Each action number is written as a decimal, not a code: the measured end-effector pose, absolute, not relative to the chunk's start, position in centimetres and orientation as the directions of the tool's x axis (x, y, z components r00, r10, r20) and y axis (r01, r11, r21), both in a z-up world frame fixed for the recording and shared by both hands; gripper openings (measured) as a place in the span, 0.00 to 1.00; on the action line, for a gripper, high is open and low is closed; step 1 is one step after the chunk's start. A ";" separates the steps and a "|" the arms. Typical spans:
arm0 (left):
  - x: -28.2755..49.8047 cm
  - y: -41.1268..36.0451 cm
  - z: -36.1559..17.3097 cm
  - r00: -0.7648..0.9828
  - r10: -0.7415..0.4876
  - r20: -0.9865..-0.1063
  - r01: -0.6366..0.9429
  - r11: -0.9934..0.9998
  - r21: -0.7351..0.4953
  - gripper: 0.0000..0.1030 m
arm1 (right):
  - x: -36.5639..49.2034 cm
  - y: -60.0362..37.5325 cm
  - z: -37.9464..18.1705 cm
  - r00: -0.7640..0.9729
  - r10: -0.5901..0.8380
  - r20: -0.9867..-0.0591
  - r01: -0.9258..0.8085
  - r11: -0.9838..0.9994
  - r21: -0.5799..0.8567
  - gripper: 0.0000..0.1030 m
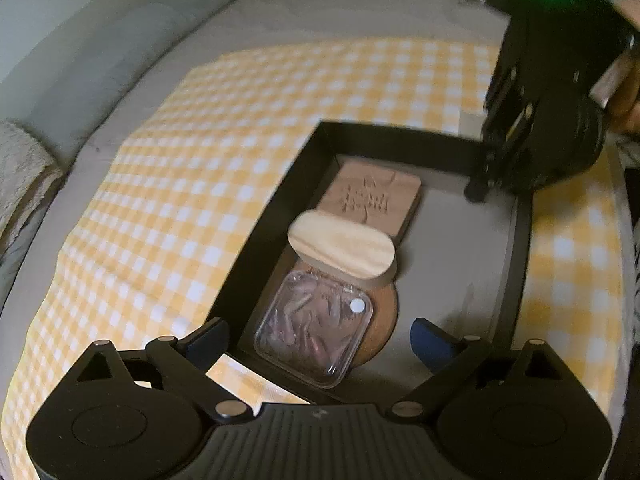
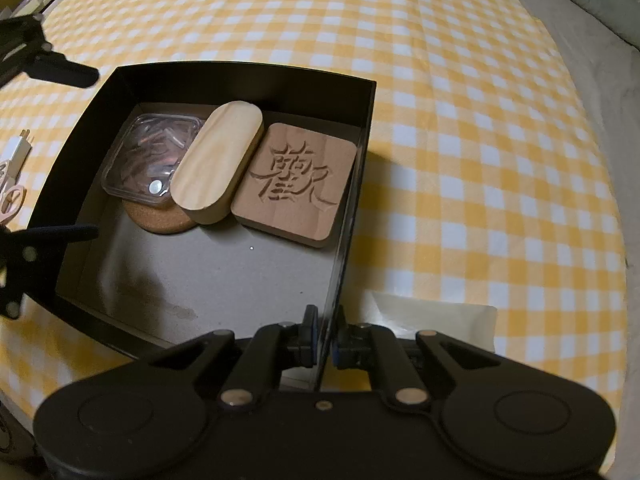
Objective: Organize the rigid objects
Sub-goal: 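Carry the clear case into the box onto the cork coaster and release, then move the left tool to the pink scissors and close on their blade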
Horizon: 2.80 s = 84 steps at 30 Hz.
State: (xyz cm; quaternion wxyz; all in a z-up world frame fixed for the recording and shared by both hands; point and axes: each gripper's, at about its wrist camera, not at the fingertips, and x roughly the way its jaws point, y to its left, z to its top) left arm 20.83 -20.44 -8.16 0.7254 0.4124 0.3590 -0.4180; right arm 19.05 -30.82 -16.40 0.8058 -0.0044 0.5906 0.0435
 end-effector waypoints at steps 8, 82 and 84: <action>19.6 -19.4 -5.1 0.419 -0.393 -0.818 0.874 0.417 0.248 1.00 | 19.1 -30.3 -16.3 0.298 0.049 -0.953 -0.078 0.997 0.026 0.07; 18.4 4.1 -9.3 0.345 -0.178 -0.922 0.321 0.945 -0.062 0.21 | 18.8 -30.3 -16.4 0.296 0.022 -0.955 -0.061 0.998 0.004 0.07; 18.5 4.1 -9.2 0.356 -0.197 -0.914 0.323 0.943 -0.078 0.19 | 18.8 -30.4 -16.4 0.296 0.025 -0.955 -0.062 0.998 0.007 0.07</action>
